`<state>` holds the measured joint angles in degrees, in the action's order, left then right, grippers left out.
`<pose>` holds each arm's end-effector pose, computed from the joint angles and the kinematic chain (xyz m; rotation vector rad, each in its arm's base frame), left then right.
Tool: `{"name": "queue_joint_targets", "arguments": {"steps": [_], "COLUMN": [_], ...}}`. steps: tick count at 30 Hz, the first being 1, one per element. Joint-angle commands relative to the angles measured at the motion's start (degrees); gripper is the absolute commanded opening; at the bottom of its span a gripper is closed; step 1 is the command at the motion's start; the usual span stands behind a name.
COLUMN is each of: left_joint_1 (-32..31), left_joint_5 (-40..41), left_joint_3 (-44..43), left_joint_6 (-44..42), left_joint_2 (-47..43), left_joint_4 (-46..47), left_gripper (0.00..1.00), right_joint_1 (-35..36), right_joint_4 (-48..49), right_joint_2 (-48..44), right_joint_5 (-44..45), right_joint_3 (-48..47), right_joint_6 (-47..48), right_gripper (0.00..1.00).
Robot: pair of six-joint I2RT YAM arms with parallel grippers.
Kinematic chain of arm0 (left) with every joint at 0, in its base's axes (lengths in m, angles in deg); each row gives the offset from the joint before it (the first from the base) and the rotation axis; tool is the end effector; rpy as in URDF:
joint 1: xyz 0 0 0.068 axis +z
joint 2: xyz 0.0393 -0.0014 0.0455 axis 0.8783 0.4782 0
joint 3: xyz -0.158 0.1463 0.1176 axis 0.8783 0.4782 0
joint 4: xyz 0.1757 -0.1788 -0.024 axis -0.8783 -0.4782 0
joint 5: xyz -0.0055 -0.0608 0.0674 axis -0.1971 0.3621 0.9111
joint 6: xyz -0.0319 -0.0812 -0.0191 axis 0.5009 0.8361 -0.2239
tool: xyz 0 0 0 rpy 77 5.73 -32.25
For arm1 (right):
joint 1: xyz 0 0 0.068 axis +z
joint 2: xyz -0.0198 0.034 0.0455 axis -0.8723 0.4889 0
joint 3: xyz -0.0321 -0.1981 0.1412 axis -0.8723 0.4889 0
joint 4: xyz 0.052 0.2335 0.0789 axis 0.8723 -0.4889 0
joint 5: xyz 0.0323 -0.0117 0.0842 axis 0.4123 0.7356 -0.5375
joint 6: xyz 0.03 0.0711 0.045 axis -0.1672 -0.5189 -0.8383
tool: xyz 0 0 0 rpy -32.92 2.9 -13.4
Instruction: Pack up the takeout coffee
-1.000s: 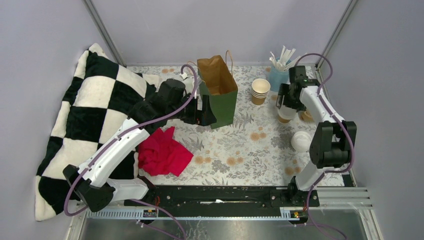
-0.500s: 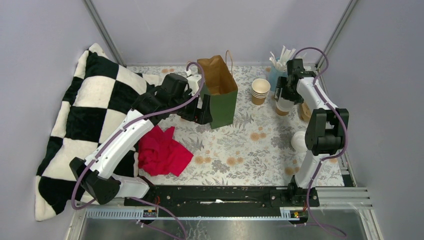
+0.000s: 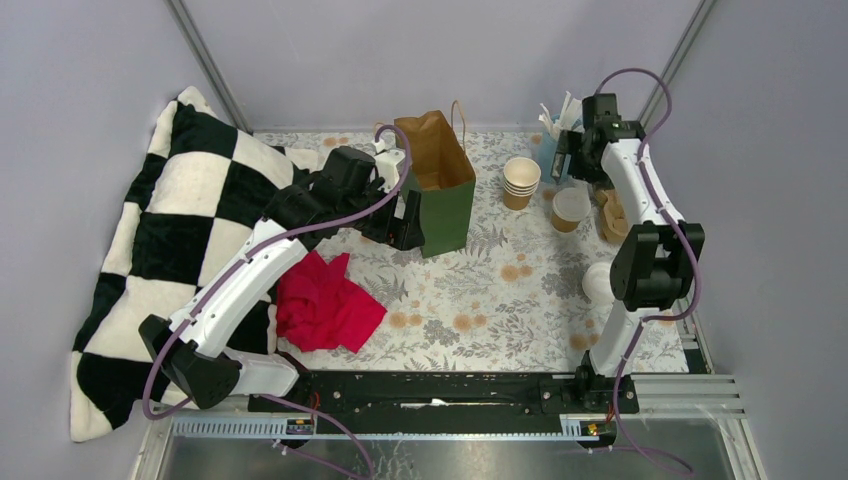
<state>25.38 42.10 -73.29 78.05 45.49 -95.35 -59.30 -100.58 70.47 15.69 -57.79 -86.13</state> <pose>0.2265 -0.1905 0.3293 0.5808 2.3431 -0.7341 0.4169 -0.0028 0.2390 0.2765 2.5139 -0.1243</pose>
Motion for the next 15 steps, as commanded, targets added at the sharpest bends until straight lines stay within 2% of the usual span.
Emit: {"name": "queue_joint_targets", "arguments": {"steps": [1,5,9,15], "left_joint_1": [0.2,0.2,0.21,0.23], "left_joint_5": [-0.91,-0.9,-0.83,0.09], "left_joint_3": [-1.59,-2.06,-1.91,-2.07], "left_joint_6": [-1.38,-1.47,-1.58,-2.08], "left_joint_2": [-1.19,-1.19,-1.56,-2.45], "left_joint_4": [1.02,1.15,1.15,0.56], "left_gripper": [0.87,0.87,0.87,0.88], "right_joint_1": [0.41,3.96,7.21,9.42], "right_joint_4": [-1.35,0.48,2.69,-0.38], "right_joint_2": [-1.7,1.2,4.64,10.24], "right_joint_5": [-4.26,-1.37,1.99,7.4], "right_joint_3": [-5.73,-9.57,-12.18,-16.47], "right_joint_6": [-3.85,-8.41,-10.84,-12.49], "right_gripper": [0.94,0.84,0.8,0.68]}}
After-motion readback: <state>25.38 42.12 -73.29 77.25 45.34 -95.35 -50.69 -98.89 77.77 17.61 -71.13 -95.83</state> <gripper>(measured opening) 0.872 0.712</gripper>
